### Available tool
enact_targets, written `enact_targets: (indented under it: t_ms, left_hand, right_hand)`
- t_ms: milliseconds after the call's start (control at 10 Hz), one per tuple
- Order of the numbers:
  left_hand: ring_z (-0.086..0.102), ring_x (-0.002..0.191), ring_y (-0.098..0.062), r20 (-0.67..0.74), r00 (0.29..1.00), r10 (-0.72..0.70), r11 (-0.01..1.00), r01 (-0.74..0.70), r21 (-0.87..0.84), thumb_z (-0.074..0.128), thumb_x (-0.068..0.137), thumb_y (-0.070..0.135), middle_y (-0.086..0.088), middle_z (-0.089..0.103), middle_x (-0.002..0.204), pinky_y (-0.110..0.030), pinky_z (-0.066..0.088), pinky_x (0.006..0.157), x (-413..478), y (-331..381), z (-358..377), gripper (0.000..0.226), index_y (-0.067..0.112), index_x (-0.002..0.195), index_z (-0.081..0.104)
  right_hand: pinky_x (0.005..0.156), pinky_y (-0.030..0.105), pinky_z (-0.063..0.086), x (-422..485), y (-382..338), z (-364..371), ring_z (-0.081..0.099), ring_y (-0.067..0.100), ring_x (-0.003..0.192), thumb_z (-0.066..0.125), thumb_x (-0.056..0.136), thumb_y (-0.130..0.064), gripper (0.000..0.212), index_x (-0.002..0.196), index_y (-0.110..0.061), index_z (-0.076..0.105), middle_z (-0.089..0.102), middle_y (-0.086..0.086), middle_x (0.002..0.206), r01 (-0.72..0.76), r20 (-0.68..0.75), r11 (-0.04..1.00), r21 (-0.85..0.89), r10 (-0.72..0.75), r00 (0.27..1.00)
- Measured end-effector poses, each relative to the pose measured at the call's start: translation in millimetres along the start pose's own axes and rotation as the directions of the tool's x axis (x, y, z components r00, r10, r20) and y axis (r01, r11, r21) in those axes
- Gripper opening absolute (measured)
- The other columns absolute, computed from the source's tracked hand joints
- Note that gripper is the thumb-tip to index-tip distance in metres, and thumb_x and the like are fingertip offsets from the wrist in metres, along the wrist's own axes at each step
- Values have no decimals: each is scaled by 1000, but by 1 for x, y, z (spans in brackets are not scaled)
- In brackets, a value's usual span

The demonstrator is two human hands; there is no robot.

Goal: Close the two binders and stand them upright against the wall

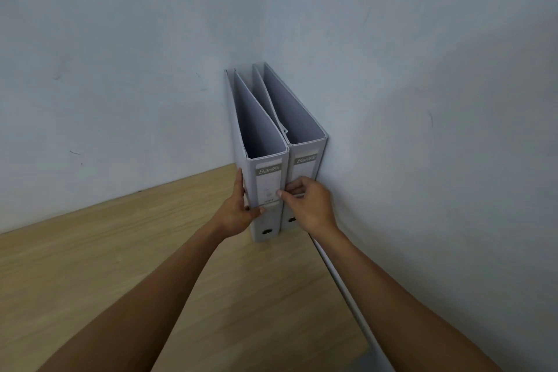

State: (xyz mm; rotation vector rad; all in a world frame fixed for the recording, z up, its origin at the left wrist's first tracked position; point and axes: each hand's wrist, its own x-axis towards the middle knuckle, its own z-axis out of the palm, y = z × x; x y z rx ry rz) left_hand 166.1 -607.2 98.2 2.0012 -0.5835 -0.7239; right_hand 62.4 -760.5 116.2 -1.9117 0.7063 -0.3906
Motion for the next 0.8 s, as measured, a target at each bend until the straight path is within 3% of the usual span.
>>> enact_targets:
  t_ms: [300,400,600,700,800]
  left_hand:
    - [37,149,-29,3,1000,14,997,-14,72,66,94,11,-7,35,162,-38,47,105,7,-3,-2,103,27,162,-10]
    - [37,148,-33,18,1000,4,994,-6,111,65,95,14,-9,33,164,-50,46,111,9,-2,-4,104,26,161,-14]
    - [33,151,-32,15,997,-79,990,77,117,69,93,26,-9,33,165,-56,48,107,6,1,-6,103,27,162,-7]
    - [55,135,-29,6,997,-76,991,75,113,69,93,27,-8,31,166,-49,54,100,-2,-4,-11,100,27,163,-2]
    - [67,104,-15,20,999,-38,997,37,68,68,94,25,-4,34,165,-29,56,79,-16,-3,-16,92,29,163,9]
  right_hand:
    - [47,6,42,6,-1,4,62,-8,59,82,76,-37,20,72,-22,70,67,-14,67,-20,-79,998,-63,15,997]
    - [52,14,45,5,-4,2,63,-1,62,81,76,-41,21,75,-23,71,68,-13,69,-25,-64,995,-101,18,998]
    - [60,21,49,4,-11,-4,62,2,69,74,84,-33,12,78,-26,67,66,-14,75,-40,3,985,-169,41,999]
    - [67,30,58,3,-12,-6,69,17,77,69,87,-23,6,82,-24,67,70,-4,83,-54,75,987,-154,67,995]
    - [72,35,60,-1,-12,-9,71,23,84,65,88,-20,3,85,-21,65,70,0,89,-89,118,988,-126,104,988]
